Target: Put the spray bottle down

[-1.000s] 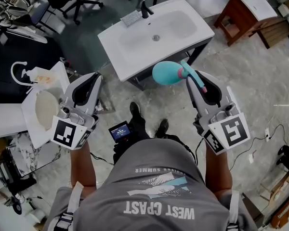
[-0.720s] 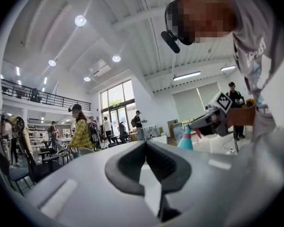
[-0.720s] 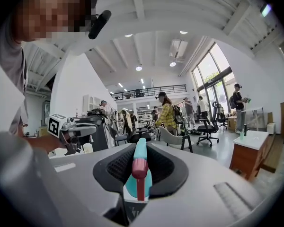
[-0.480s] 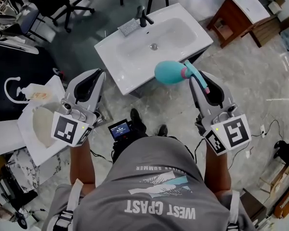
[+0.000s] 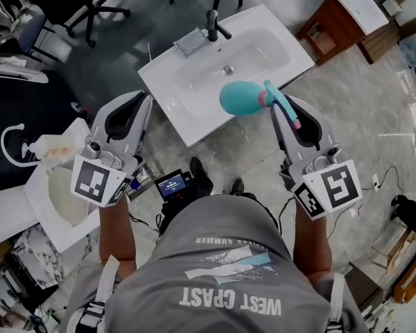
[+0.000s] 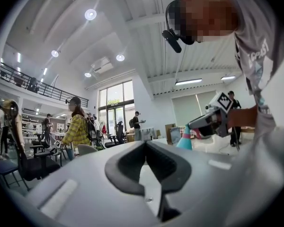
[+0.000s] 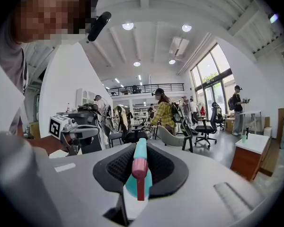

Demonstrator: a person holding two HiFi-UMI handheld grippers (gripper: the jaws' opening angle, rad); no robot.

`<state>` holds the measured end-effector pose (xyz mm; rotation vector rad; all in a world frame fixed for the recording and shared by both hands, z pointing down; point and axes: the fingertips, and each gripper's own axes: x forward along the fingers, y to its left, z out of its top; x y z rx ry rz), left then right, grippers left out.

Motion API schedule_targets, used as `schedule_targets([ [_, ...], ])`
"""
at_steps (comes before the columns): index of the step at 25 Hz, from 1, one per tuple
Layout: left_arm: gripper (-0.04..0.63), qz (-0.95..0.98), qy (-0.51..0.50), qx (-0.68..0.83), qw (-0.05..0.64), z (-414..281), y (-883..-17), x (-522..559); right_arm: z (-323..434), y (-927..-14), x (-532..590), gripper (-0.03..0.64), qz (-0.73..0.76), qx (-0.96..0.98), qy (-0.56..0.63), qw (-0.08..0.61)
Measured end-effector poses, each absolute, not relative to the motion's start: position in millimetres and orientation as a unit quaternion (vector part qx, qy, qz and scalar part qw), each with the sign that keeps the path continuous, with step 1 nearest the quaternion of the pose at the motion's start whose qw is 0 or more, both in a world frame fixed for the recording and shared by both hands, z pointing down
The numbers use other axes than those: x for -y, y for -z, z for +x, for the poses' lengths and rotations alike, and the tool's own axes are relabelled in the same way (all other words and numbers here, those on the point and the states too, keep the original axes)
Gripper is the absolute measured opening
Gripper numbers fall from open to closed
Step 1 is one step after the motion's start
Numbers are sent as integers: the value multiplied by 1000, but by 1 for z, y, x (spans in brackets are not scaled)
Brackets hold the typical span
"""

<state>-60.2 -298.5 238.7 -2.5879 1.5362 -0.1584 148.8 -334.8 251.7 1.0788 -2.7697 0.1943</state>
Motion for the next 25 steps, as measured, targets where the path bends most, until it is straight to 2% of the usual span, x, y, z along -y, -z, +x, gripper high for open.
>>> schedule_targets([
  [10,2,-864,33,-499,58,-118,-248,309,82,-259,349,67,366,924,-58,97],
  [25,2,-849,41,-525,48,-153,-262,326,33,-275,396,67,333,935,-61,107],
])
